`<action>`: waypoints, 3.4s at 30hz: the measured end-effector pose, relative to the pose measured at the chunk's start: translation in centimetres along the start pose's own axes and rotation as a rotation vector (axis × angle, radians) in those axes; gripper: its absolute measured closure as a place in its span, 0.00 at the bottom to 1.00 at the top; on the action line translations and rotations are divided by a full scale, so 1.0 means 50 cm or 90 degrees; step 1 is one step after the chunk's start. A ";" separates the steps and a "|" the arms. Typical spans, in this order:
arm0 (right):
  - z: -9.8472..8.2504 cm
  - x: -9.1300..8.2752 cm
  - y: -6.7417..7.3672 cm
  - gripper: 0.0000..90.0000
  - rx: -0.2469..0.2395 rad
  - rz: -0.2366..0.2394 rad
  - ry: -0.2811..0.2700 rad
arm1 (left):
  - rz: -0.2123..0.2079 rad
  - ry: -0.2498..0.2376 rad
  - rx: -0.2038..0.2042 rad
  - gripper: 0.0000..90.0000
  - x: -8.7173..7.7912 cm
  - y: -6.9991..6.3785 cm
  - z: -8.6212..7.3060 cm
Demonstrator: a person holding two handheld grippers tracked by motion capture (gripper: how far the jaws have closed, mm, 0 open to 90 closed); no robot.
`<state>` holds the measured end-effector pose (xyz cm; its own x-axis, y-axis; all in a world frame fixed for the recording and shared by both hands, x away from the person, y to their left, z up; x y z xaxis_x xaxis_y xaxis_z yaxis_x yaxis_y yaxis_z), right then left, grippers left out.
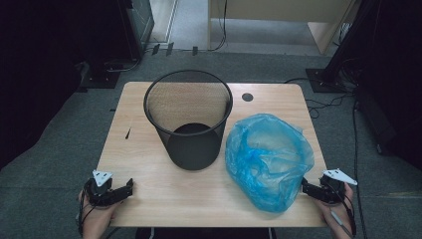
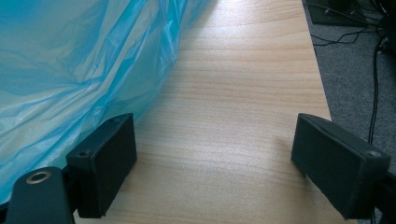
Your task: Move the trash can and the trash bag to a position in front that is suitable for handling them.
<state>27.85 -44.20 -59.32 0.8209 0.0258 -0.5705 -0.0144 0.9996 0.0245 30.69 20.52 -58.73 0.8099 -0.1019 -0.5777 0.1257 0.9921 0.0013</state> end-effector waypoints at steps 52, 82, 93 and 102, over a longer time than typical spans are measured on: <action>0.323 -0.197 0.079 0.15 -0.010 -0.015 -0.499 | -0.032 -0.290 -0.060 0.11 -0.052 -0.031 0.234; 0.542 -0.103 0.408 0.14 -0.111 0.160 -0.501 | -0.052 -0.365 -0.070 0.11 -0.008 -0.086 0.426; 0.535 -0.005 0.426 0.13 -0.066 0.096 -0.449 | -0.054 -0.348 -0.084 0.11 0.043 -0.113 0.441; 0.512 0.032 0.477 0.09 -0.096 0.146 -0.418 | -0.086 -0.345 -0.071 0.11 0.053 -0.145 0.439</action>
<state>43.42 -20.63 -38.63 0.9613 0.2711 0.0493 -0.2683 0.9617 -0.0556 44.52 11.45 -42.36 0.9727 -0.2225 -0.0654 0.2112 0.9664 -0.1466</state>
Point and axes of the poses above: each handheld gripper's, and its own axes: x roughly forward along the jaws, z roughly out of its top, y roughly to its left, the point moved 10 cm from there along x, roughly forward along the jaws, and after that the axes turned 8 degrees about -y, right-handed, at the moved point
